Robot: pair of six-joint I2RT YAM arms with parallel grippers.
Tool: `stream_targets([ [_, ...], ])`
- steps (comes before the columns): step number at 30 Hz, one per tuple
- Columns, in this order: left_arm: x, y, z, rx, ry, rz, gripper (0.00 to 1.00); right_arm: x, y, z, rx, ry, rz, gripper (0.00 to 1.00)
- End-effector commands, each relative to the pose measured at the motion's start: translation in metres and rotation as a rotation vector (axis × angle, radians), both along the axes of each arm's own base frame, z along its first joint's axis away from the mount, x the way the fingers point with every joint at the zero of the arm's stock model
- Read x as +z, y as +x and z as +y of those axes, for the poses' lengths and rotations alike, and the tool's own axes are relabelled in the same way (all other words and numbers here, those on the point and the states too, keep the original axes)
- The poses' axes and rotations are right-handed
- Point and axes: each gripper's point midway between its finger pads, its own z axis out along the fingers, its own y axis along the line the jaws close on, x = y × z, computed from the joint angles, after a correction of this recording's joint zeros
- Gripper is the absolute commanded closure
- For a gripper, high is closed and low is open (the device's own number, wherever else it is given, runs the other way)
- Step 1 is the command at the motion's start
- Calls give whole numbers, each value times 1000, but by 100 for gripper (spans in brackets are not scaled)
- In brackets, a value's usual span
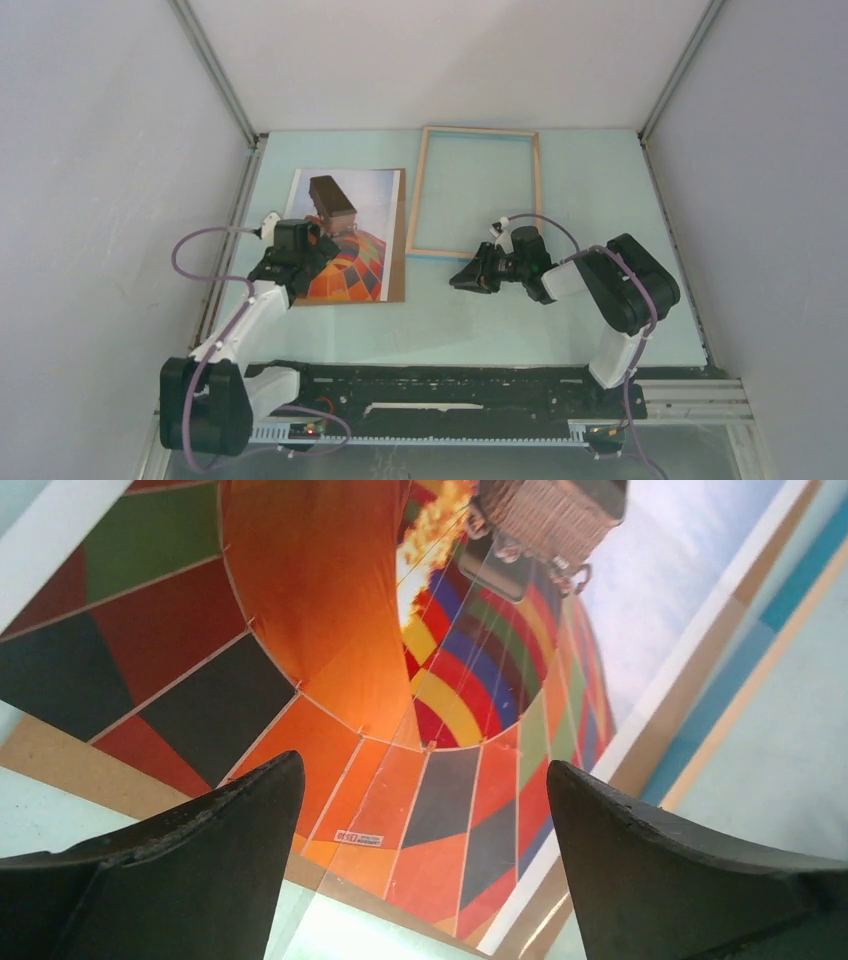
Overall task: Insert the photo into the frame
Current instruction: Pick up the photo frame item at the center of the board.
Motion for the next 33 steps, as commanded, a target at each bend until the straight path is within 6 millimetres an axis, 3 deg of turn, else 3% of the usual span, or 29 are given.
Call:
stream_targets([
  [1,-24,1,-2,-30,-21,65,0,8,10,7,26,31,-12,61],
  [4,-47,2,-15,-72,-87,136,0,4,12,9,40,19,11,57],
  [7,-57,1,-16,-65,-97,144,1,5,18,12,56,29,22,54],
  [17,-49,2,-12,-58,-73,95,0,-5,45,28,104,64,51,52],
  [33,-73,-3,-18,-54,-115,157,0,-3,43,47,138,32,6,45],
])
